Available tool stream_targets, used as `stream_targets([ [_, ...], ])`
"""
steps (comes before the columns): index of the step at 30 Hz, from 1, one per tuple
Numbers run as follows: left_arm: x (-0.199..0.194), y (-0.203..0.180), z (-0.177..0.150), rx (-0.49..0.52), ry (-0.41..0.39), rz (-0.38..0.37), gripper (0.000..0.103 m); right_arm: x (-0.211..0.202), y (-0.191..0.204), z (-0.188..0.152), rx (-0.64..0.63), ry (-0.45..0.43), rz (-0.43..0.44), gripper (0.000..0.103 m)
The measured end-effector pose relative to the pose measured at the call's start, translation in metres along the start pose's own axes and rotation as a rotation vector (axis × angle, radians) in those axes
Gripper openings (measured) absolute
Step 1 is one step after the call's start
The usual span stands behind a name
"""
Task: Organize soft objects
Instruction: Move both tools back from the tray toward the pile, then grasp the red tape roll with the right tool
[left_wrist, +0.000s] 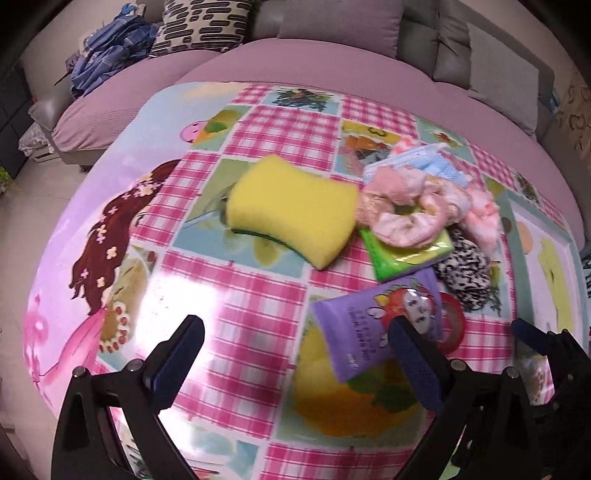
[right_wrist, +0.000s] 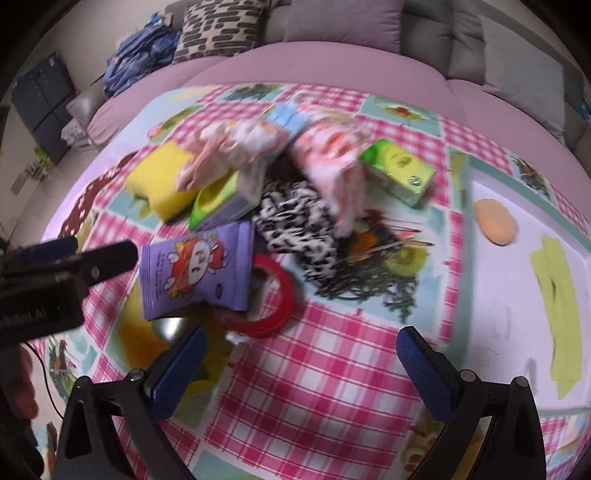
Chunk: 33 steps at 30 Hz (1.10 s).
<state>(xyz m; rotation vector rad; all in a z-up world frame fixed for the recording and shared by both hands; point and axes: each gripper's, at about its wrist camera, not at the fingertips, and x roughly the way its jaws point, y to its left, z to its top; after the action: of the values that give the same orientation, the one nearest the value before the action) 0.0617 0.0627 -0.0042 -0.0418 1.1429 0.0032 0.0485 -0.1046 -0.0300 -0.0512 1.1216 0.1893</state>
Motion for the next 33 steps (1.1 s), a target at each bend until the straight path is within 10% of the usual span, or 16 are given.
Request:
stream_targets([
  [11,0.005,0.013,0.001,-0.035,0.010,-0.013,0.099,0.024,0.028,0.006,-0.063,-0.020,0.026,0.101],
  [21,0.006,0.009,0.002,-0.017,0.009,-0.032,0.099,0.025,0.042,0.007,-0.131,-0.048,-0.004,0.057],
  [33,0.008,0.000,0.001,0.032,0.017,-0.066,0.099,0.017,0.024,0.001,-0.123,-0.014,-0.033,0.055],
])
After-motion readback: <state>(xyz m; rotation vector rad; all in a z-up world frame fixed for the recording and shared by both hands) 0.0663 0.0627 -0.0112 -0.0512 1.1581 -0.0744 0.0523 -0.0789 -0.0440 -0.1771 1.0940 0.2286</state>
